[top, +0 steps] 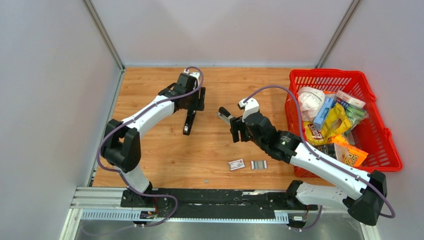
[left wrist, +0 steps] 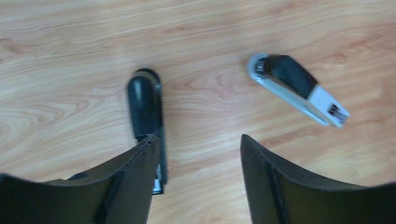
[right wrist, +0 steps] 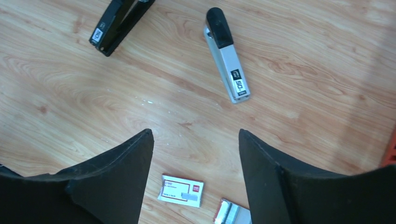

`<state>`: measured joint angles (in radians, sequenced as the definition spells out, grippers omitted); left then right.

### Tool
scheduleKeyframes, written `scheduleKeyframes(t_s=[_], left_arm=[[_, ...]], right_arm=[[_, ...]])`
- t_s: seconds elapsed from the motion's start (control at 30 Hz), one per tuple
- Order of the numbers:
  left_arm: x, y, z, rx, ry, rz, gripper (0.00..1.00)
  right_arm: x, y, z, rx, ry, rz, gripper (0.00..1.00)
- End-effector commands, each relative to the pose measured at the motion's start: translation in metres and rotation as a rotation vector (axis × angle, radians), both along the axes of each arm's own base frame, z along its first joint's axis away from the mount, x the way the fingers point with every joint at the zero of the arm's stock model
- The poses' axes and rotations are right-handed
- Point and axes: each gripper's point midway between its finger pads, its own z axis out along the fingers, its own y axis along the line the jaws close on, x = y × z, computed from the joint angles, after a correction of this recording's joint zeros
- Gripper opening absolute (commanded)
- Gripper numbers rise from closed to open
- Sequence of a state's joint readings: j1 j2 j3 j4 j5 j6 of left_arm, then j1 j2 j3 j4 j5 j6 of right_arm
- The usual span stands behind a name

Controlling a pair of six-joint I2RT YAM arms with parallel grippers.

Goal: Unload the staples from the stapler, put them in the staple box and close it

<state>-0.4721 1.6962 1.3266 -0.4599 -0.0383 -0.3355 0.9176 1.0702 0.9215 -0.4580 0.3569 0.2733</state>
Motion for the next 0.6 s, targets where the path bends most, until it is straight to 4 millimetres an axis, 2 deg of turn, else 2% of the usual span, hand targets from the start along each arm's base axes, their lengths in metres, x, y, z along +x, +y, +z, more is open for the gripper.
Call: scheduleKeyframes(t_s=[0.0,0.23,0.33,0.37,0.4,0.43,0.47,0.53,0.57], left_arm=[[-0.013,-0.045,0.037,-0.128,-0.006,-0.013,0.83],[-0.02,-0.079,0.028,-0.243,0.063,0.069,0.86],[-0.022,-0.094,0.022,-0.28,0.12,0.124,0.87],[-0.021,-0.096,0.013,-0.265,0.137,0.146,0.87],[-0.021,-0.102,0.017,-0.279,0.146,0.168,0.87],[-0.019,-0.103,0.01,-0.27,0.156,0.186,0.87],[-0.018,-0.11,0.013,-0.293,0.16,0.2,0.87],[-0.015,-0.118,0.003,-0.304,0.189,0.238,0.87],[-0.012,-0.122,0.006,-0.319,0.192,0.257,0.87]], right_arm=[[0.011,-0.02,0.031,0.034,-0.063,-0.105,0.73],[0.015,-0.042,0.035,0.038,-0.051,-0.185,0.83],[0.012,-0.046,0.038,0.055,-0.049,-0.184,0.83],[0.011,-0.047,0.039,0.063,-0.048,-0.182,0.83],[0.009,-0.047,0.04,0.07,-0.046,-0.175,0.83],[0.007,-0.047,0.041,0.08,-0.049,-0.171,0.83],[0.006,-0.047,0.04,0.083,-0.044,-0.167,0.83],[0.003,-0.05,0.041,0.089,-0.047,-0.167,0.83],[0.002,-0.05,0.041,0.089,-0.045,-0.164,0.83]])
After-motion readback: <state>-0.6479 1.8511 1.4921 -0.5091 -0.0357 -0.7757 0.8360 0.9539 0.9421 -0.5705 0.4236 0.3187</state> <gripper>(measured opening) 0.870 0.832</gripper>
